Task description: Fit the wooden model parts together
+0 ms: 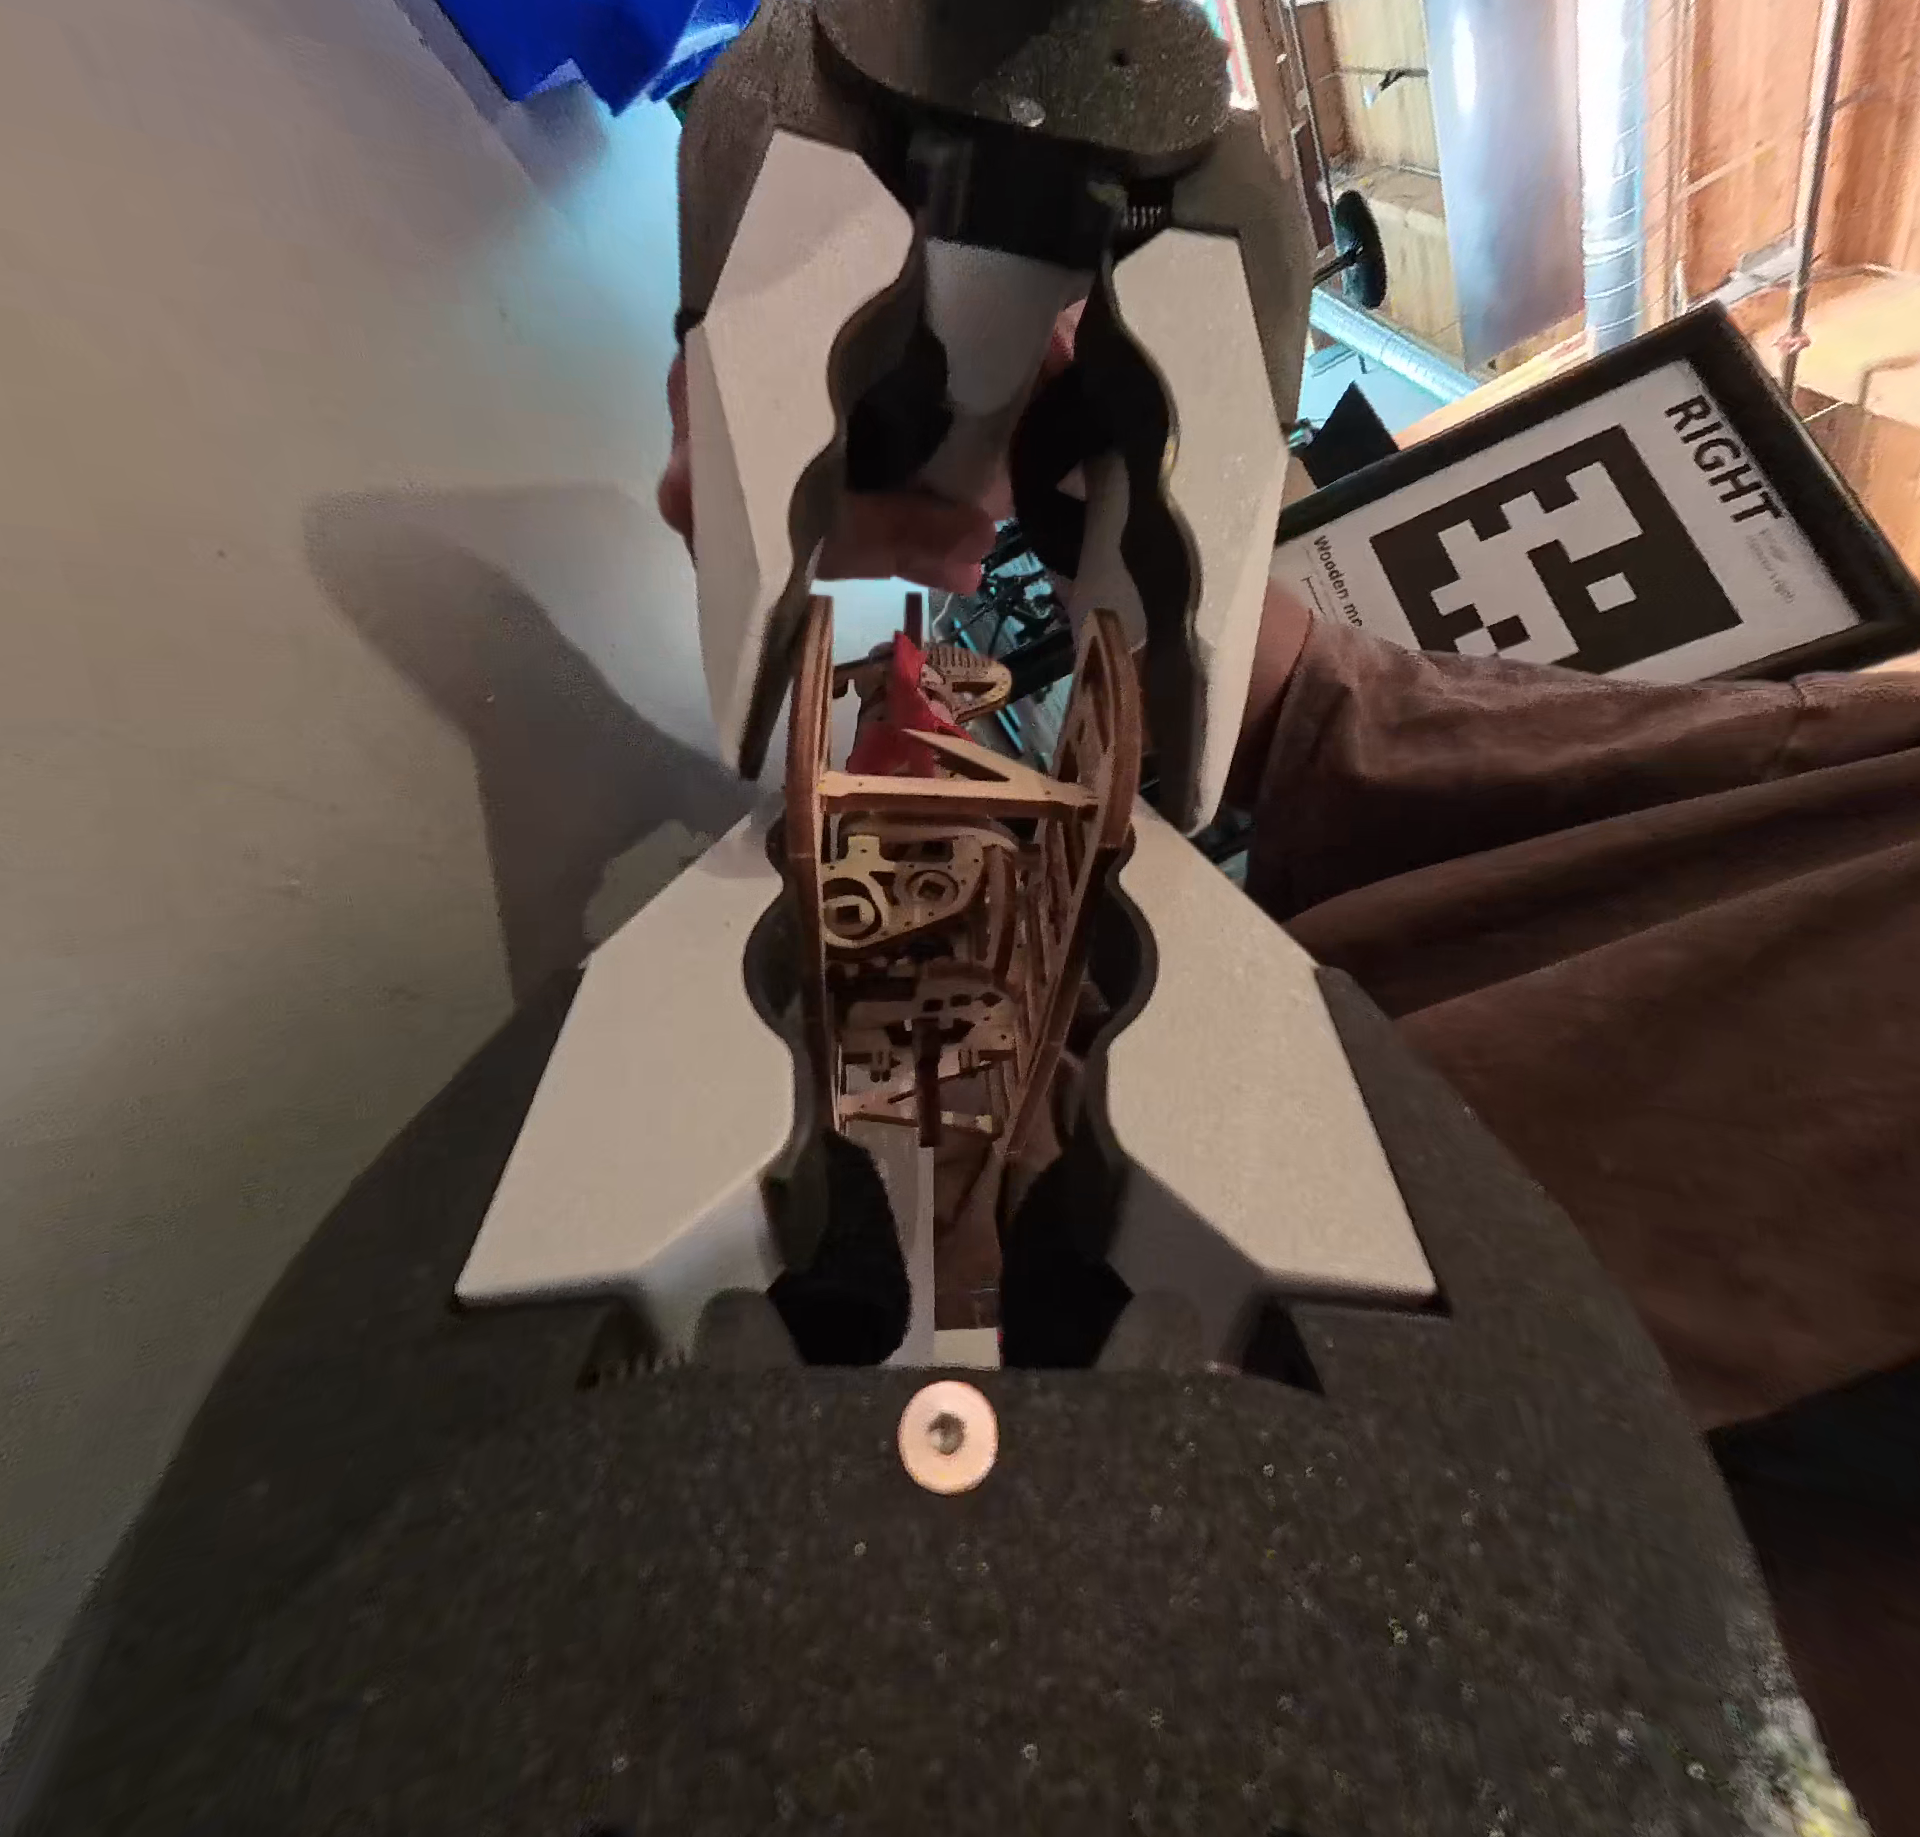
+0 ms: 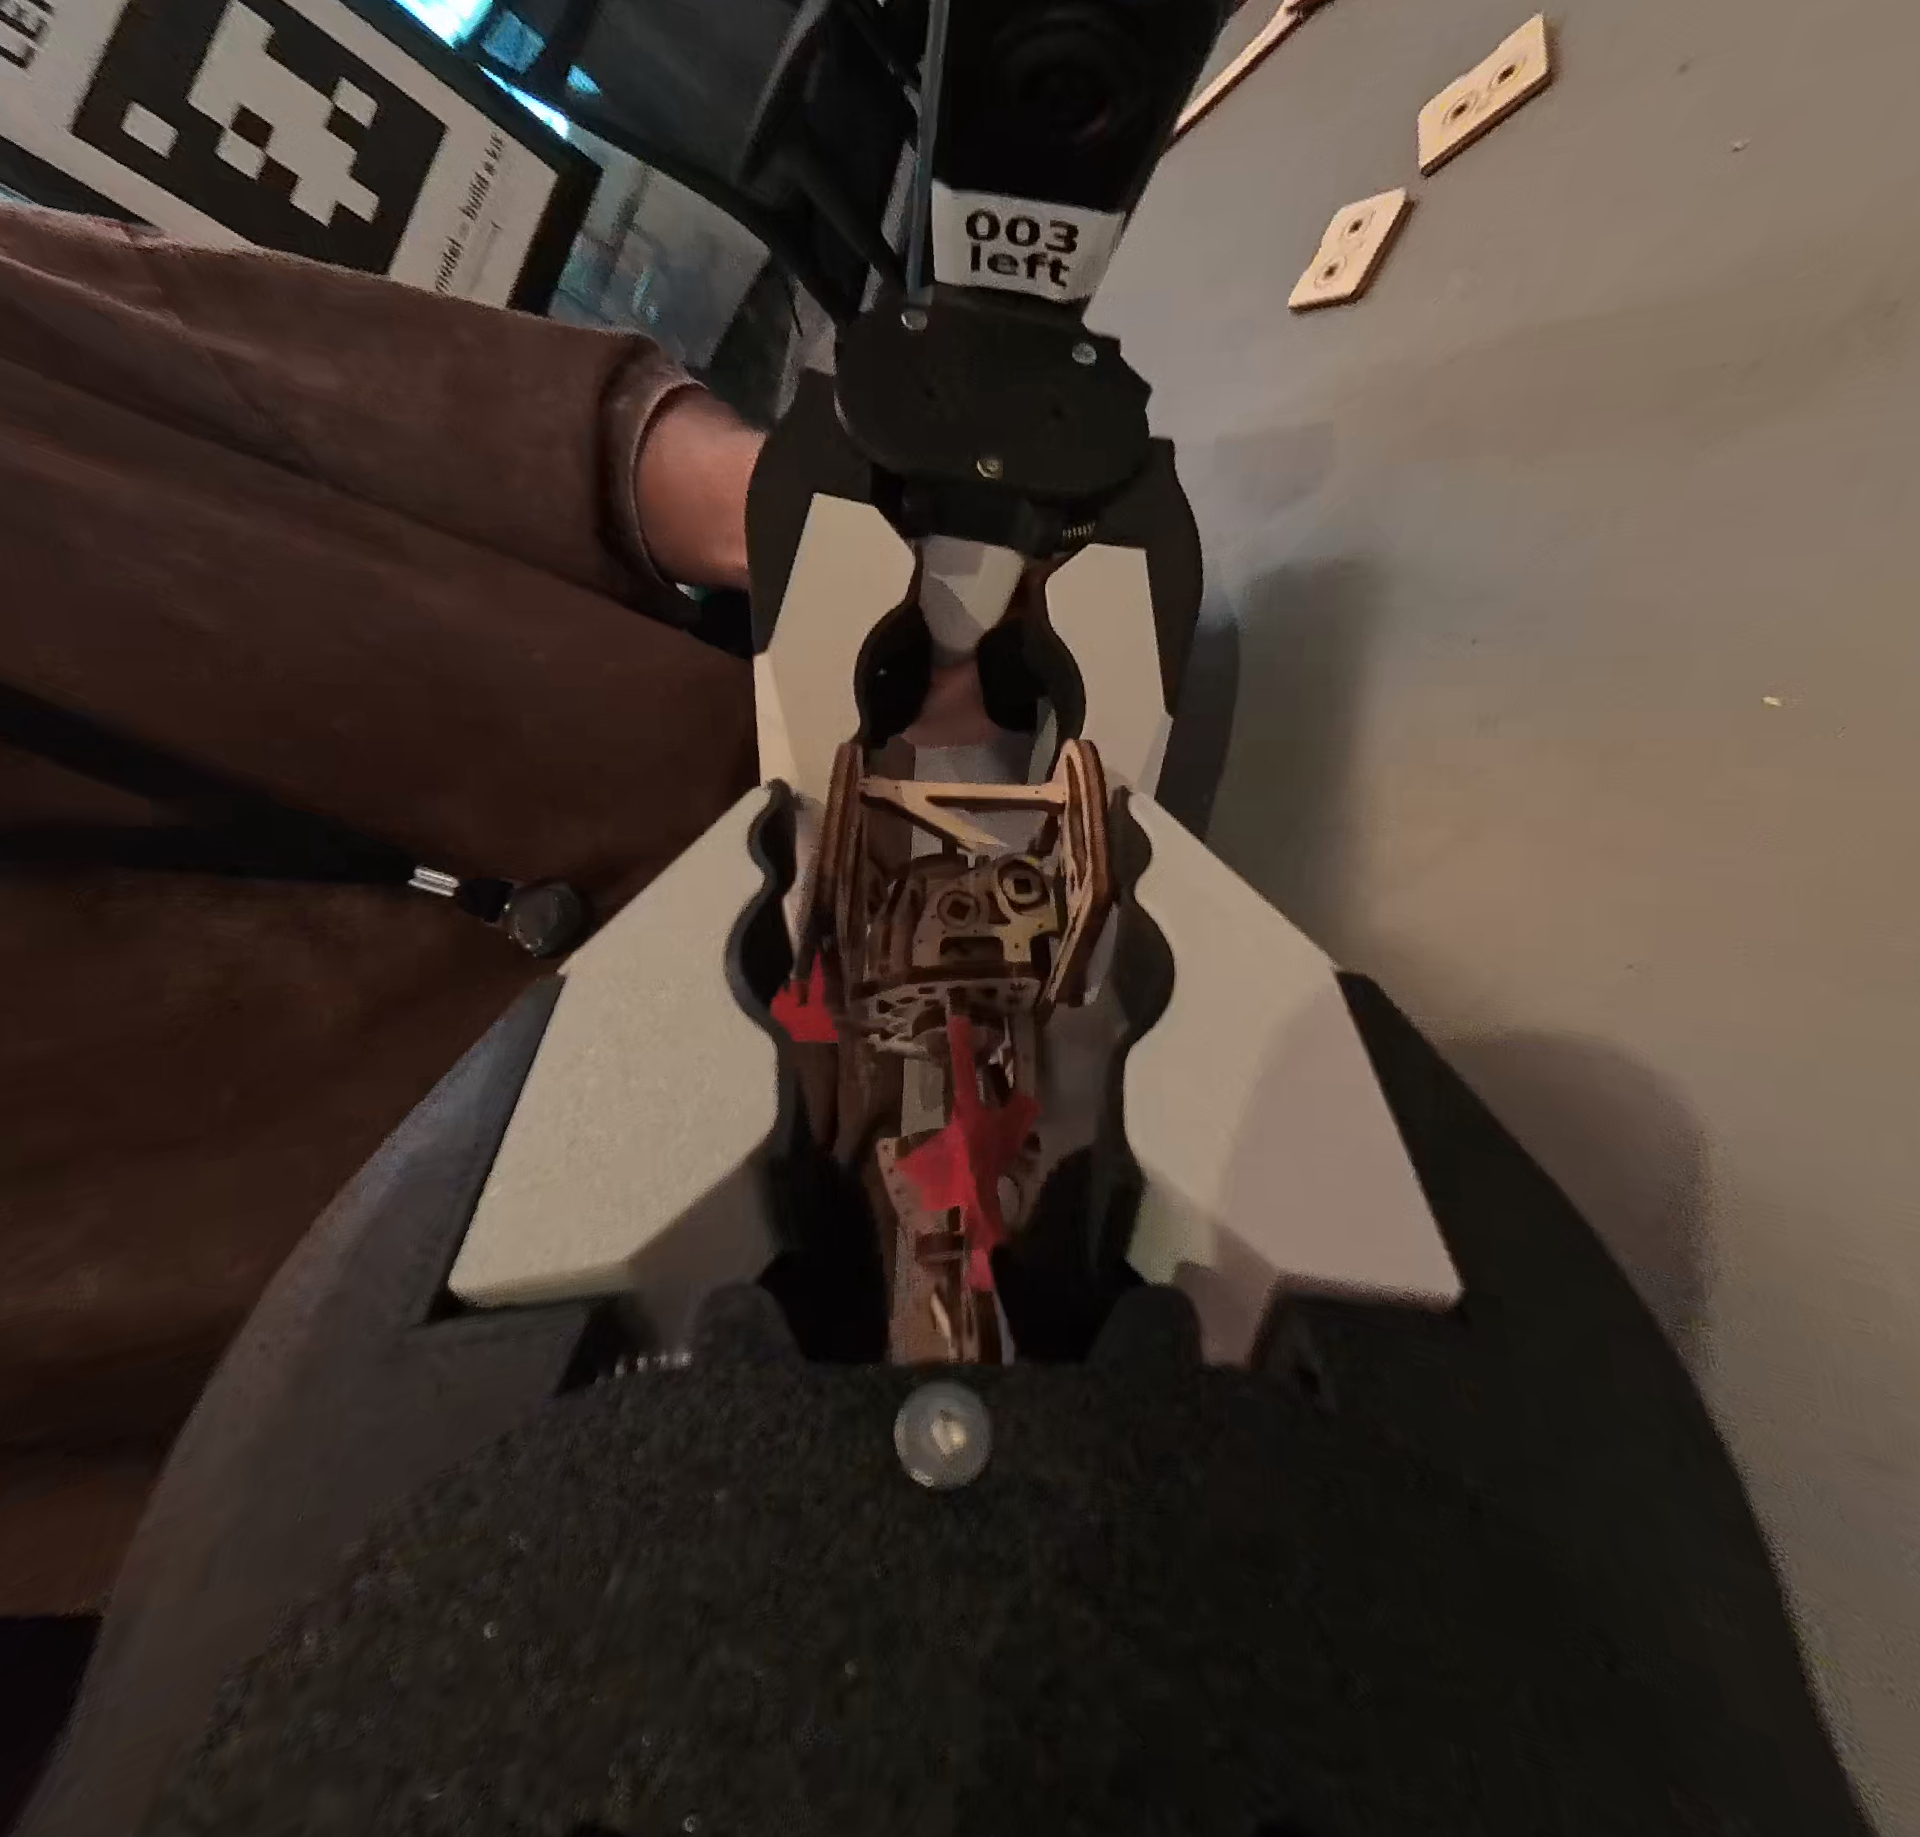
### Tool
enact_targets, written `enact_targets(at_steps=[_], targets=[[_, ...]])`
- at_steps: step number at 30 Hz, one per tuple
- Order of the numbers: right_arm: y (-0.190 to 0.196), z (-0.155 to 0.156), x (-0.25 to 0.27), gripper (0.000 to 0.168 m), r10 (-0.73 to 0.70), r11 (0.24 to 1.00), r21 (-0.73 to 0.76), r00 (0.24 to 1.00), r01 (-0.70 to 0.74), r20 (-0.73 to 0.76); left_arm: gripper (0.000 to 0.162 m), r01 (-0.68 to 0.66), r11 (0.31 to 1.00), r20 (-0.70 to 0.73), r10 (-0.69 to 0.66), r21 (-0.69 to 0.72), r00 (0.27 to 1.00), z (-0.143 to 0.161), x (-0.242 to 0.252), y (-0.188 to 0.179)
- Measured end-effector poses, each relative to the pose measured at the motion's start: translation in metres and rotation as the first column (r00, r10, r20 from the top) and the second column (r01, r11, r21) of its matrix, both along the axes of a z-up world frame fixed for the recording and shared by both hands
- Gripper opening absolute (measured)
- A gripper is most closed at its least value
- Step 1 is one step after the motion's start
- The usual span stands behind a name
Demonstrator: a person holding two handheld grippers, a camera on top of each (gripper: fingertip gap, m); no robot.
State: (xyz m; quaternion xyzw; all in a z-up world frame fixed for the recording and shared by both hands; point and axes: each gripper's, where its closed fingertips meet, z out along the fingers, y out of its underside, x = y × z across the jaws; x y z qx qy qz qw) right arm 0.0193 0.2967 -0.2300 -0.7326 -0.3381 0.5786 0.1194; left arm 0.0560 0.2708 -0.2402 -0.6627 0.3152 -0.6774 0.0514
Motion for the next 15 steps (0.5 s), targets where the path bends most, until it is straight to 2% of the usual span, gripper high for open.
enact_targets(at_steps=[3, 9, 10, 12, 13, 14, 15], targets=[[0.004, -0.001, 0.001, 0.049, -0.032, 0.999, -0.023, 0.998, 0.031, -0.051, 0.050, -0.002, 1.000, 0.011, 0.002, 0.003, 1.000, -0.001, 0.001, 0.001], [0.008, -0.004, 0.003, 0.050, -0.045, 0.999, 0.028, 0.998, 0.046, -0.032, 0.050, 0.007, 1.000, 0.012, -0.006, -0.024, 1.000, -0.003, 0.002, 0.003], [0.015, -0.006, 0.005, 0.050, -0.068, 0.993, 0.092, 0.998, 0.068, -0.004, 0.050, -0.005, 0.999, 0.003, 0.005, -0.033, 1.000, -0.004, 0.002, 0.005], [0.030, 0.003, 0.015, 0.039, -0.121, 0.965, 0.243, 0.991, 0.103, 0.062, 0.049, -0.033, 0.994, -0.025, 0.030, -0.109, 0.999, -0.009, 0.002, 0.012], [0.034, 0.021, 0.019, 0.020, -0.160, 0.941, 0.312, 0.985, 0.134, 0.062, 0.050, -0.048, 0.991, -0.029, 0.044, -0.124, 0.999, -0.010, 0.001, 0.016], [0.037, 0.043, 0.021, 0.000, -0.216, 0.887, 0.428, 0.975, 0.174, 0.051, 0.049, -0.061, 0.988, -0.039, 0.056, -0.139, 0.998, -0.012, 0.000, 0.018], [0.036, 0.057, 0.021, 0.000, -0.275, 0.804, 0.566, 0.958, 0.184, 0.079, 0.049, -0.069, 0.985, -0.048, 0.063, -0.159, 0.997, -0.013, 0.000, 0.019]])
